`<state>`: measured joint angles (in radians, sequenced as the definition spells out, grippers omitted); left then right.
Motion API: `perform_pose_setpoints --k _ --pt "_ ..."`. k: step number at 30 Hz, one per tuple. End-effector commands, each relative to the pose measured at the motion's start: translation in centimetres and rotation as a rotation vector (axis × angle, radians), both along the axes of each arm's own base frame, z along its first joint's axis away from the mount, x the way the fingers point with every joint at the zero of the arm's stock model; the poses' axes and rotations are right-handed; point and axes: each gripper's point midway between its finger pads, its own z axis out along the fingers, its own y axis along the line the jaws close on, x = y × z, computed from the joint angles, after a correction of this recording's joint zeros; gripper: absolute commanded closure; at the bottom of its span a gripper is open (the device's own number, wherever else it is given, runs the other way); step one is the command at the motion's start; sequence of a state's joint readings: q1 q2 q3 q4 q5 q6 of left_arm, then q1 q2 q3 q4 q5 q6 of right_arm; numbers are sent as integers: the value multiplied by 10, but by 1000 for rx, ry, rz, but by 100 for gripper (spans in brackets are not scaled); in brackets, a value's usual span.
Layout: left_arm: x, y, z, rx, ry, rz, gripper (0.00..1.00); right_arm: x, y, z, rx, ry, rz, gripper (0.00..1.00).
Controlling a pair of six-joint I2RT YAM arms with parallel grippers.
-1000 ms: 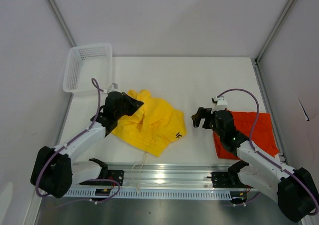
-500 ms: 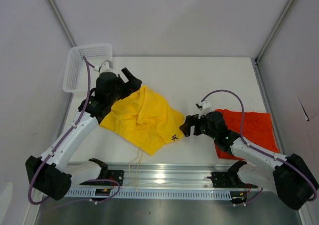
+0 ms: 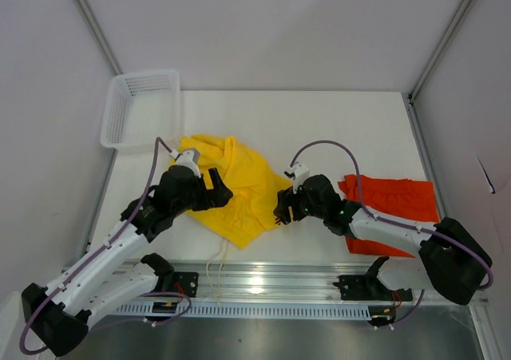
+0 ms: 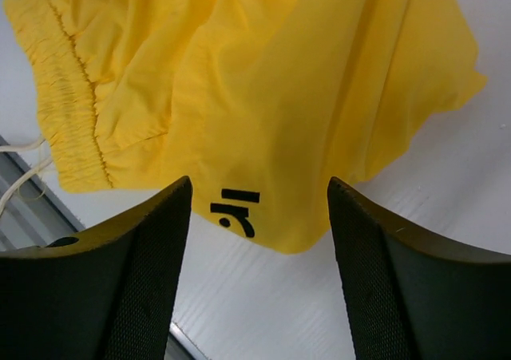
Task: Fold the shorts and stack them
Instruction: Flatten the shorts out
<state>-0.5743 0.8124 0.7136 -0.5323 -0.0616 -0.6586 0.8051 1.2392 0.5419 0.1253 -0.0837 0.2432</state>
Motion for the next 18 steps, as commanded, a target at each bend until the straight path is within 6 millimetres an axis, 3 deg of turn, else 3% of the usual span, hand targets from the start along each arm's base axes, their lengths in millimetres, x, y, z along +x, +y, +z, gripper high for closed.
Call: perform_pose_setpoints --k 1,4,9,13,18 --pt "-22 -5 -20 51 33 -47 3 9 4 -9 -64 17 -4 31" --pt "-37 -17 -39 86 62 -123 4 16 5 -19 -106 48 -30 40" --pt "-54 -31 -65 196 88 -204 4 34 11 -21 -147 64 -95 43" --pt "-59 -41 -80 297 102 -231 5 42 12 -22 -169 89 -125 95" --pt "-63 -65 -90 338 77 -301 6 65 15 10 -111 89 -161 100"
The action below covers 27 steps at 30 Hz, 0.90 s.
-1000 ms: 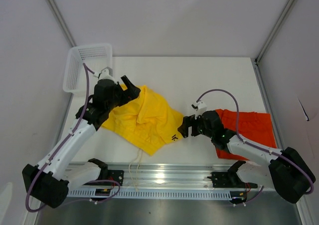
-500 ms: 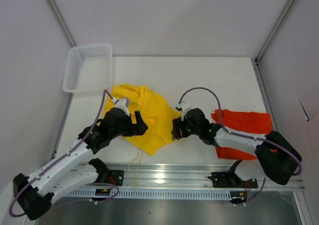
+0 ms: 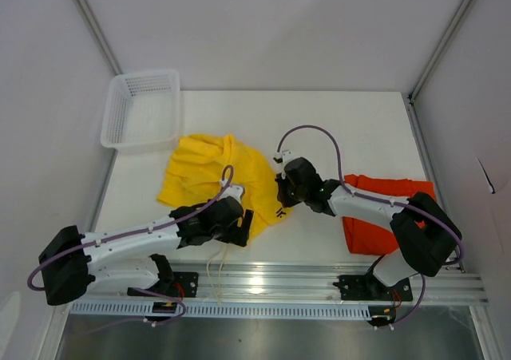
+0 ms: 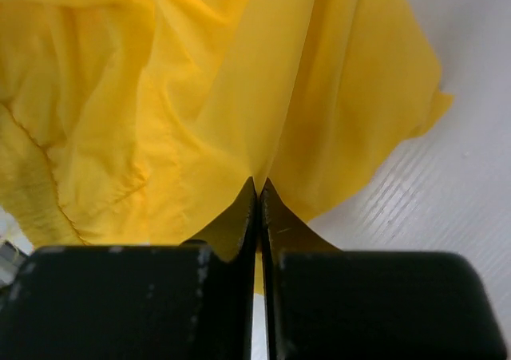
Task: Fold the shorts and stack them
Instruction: Flatten the shorts out
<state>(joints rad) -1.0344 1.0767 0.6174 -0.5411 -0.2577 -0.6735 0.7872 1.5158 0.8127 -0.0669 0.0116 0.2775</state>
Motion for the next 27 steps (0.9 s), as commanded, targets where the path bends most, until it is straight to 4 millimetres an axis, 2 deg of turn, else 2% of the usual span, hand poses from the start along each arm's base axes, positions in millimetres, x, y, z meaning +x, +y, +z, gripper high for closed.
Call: perform_pose_setpoints --k 1,4,5,6,8,9,10,12,13,16,18,19,21,22,23,24,25,27 --pt "13 -24 12 -26 -83 -15 6 36 8 49 79 -54 -69 100" --pt "14 -34 1 0 -89 -47 7 58 2 68 131 -28 -100 100" --pt "16 -39 -1 -1 -100 -59 8 73 0 83 167 -36 -113 100" --pt "16 -41 -8 20 -97 -72 8 77 -2 78 162 -10 -119 100" --pt "21 -53 -5 17 -132 -100 11 88 -3 85 169 -7 -116 100" --pt "20 -51 -15 52 -130 -105 14 89 -4 77 153 14 -117 100" --pt "24 -59 -10 47 -152 -112 15 90 -5 75 147 21 -116 100" --pt "28 -58 -19 109 -166 -121 18 93 -10 69 152 38 -115 100" --pt "32 -64 -15 111 -174 -120 19 94 -12 67 163 46 -117 100" --pt "35 -69 -25 169 -176 -134 23 94 -17 62 216 79 -112 100" --pt "40 -74 -21 212 -210 -121 24 95 -19 61 228 87 -110 100" --pt "38 -65 -31 283 -196 -108 25 96 -22 57 223 94 -115 100" --pt "40 -72 -21 316 -230 -85 24 96 -23 53 223 102 -113 100" --pt "40 -60 -21 386 -244 -67 23 97 -25 52 223 105 -117 100" --pt "35 -63 -23 408 -251 -63 23 97 -25 49 227 113 -113 100" --pt "40 -69 -12 409 -294 -39 21 98 -25 48 232 114 -114 100" --pt "32 -67 -10 443 -303 -46 20 100 -27 46 238 120 -120 100" --pt "31 -76 -1 460 -343 -41 17 104 -28 44 254 121 -129 100"
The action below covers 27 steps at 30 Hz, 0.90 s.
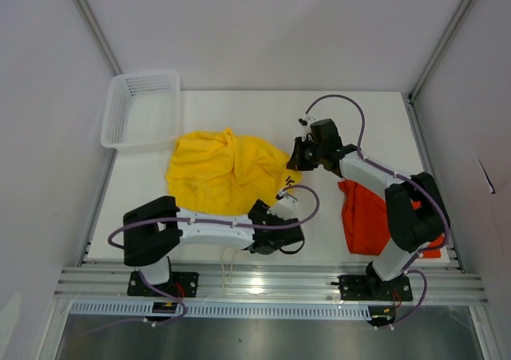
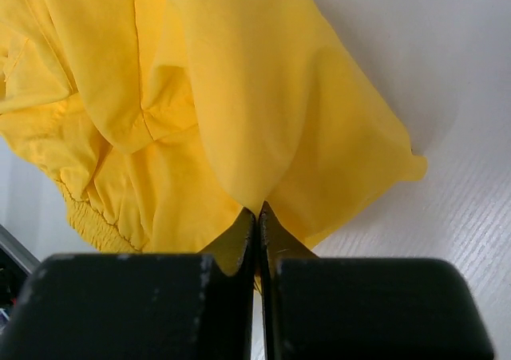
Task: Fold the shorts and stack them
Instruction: Flatten the shorts out
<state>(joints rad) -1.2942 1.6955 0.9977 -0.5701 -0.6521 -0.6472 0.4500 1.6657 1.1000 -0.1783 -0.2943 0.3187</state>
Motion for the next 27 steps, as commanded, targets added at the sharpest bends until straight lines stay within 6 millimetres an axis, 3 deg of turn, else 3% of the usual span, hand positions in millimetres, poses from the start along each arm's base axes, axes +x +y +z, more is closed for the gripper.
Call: perform_pose_setpoints --k 1,6,14,18,20,27 --pt "2 3 29 83 -155 36 17 6 2 -1 67 10 1 100" --pt "1 -18 34 91 -168 -9 21 16 -4 2 144 10 -30 100" --pt "8 -19 18 10 -51 -8 25 20 -15 6 220 -10 -51 100" --pt "11 -20 26 -131 19 -27 23 19 -17 4 233 -12 -55 100" --pt "3 -20 30 -212 85 -61 22 19 -17 4 243 -14 -58 100" --pt "17 -9 51 -389 130 -83 19 18 -22 2 374 17 -61 100"
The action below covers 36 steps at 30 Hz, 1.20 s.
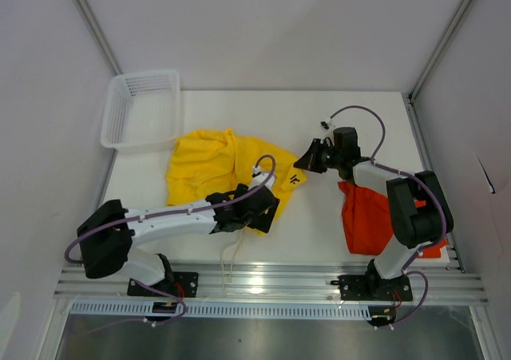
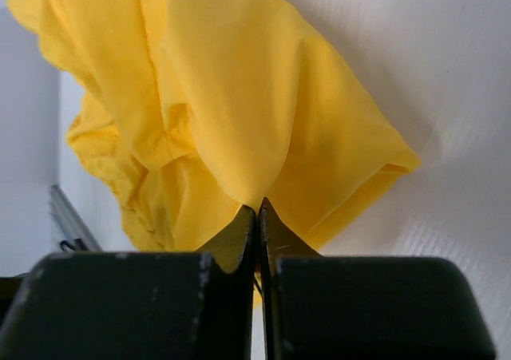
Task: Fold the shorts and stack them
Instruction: Flatten the shorts out
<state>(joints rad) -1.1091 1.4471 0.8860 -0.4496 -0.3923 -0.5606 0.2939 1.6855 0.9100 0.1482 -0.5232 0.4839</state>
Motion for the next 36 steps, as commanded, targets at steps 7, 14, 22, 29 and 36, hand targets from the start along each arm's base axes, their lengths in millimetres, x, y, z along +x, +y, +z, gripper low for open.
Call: perform_pose_setpoints --k 7,14,22,29,36 --pt "-3 -18 5 -104 65 -97 13 7 -5 35 267 -43 -13 100" --pt "-2 -18 -17 -56 113 -93 13 6 1 32 228 -51 -1 100" --pt "4 -11 -24 -31 119 -88 16 4 6 30 220 -48 18 100" --pt "-2 -9 -39 -28 178 -119 21 4 5 28 209 -47 14 100" --pt "-12 -16 -45 -54 226 -159 30 5 5 27 202 -42 13 100"
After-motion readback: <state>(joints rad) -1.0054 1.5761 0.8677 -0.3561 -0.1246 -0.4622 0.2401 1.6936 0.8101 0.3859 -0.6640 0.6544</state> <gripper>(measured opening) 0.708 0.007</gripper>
